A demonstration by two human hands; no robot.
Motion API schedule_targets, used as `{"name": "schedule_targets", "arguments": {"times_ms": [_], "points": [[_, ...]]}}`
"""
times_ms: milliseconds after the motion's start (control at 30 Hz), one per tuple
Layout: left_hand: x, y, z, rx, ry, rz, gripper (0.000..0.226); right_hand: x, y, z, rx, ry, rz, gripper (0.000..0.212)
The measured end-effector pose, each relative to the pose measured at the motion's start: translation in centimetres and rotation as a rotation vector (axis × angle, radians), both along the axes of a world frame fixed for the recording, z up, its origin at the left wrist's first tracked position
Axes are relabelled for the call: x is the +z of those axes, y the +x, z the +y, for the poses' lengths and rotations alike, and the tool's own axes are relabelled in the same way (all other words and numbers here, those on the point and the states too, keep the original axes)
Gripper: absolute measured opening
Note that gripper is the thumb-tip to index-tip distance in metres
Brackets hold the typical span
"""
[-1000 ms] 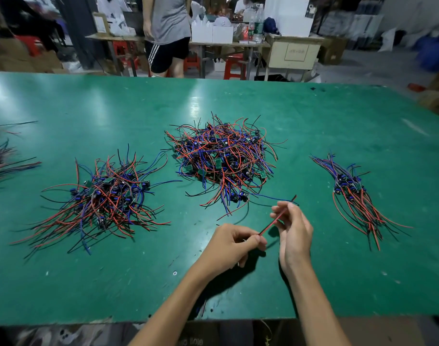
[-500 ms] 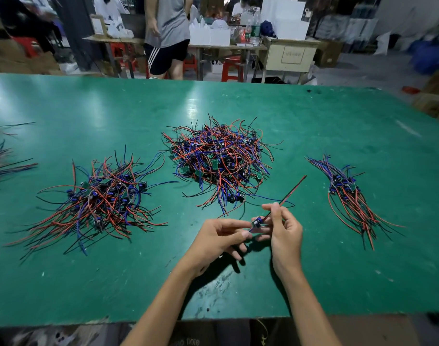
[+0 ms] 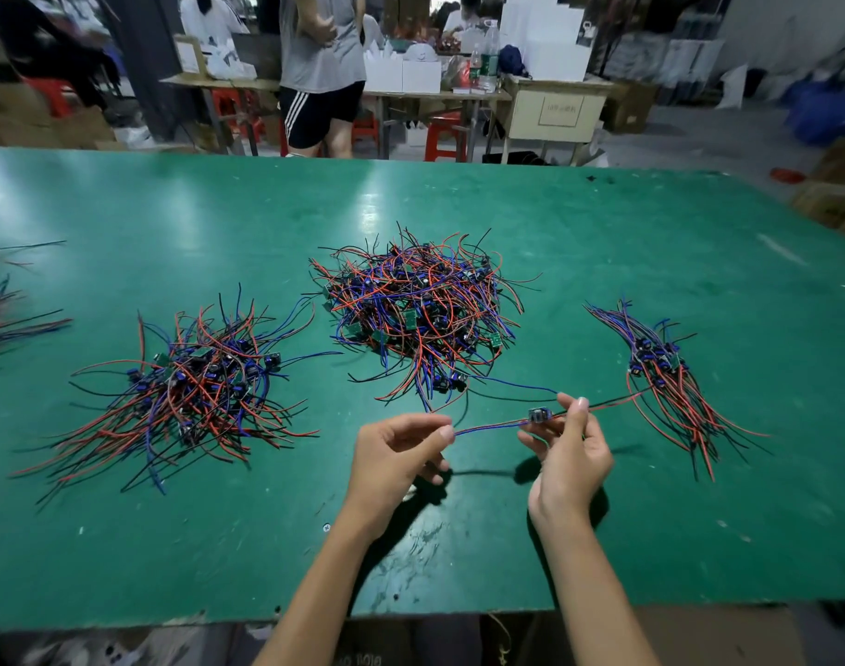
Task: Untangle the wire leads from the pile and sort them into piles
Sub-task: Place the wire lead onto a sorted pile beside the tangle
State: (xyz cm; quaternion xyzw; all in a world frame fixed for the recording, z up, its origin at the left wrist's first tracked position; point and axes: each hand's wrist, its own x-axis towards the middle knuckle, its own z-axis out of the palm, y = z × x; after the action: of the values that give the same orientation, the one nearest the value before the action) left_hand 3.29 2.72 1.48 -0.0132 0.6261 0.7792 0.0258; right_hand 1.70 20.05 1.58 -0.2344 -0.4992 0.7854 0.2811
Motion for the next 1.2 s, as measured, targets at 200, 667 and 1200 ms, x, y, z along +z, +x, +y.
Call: {"name": "schedule_targets", "arguments": {"times_ms": [200, 667, 1200], "points": [[0.16, -0.17, 0.2, 0.241, 0.002, 0.078, 0.018, -0.05, 0.11, 0.07, 0.027, -0.036, -0.001, 0.027], [0.44, -0.23, -0.02, 0.307, 0.203, 0.1, 0.032, 0.18, 0.51, -0.41, 0.105, -0.008, 0.026, 0.021], [-0.3, -0.73, -0.17, 0.471, 0.138, 0.112, 0.02, 0.21, 0.81, -0.08, 0.458, -0.104, 0.037, 0.03]]}}
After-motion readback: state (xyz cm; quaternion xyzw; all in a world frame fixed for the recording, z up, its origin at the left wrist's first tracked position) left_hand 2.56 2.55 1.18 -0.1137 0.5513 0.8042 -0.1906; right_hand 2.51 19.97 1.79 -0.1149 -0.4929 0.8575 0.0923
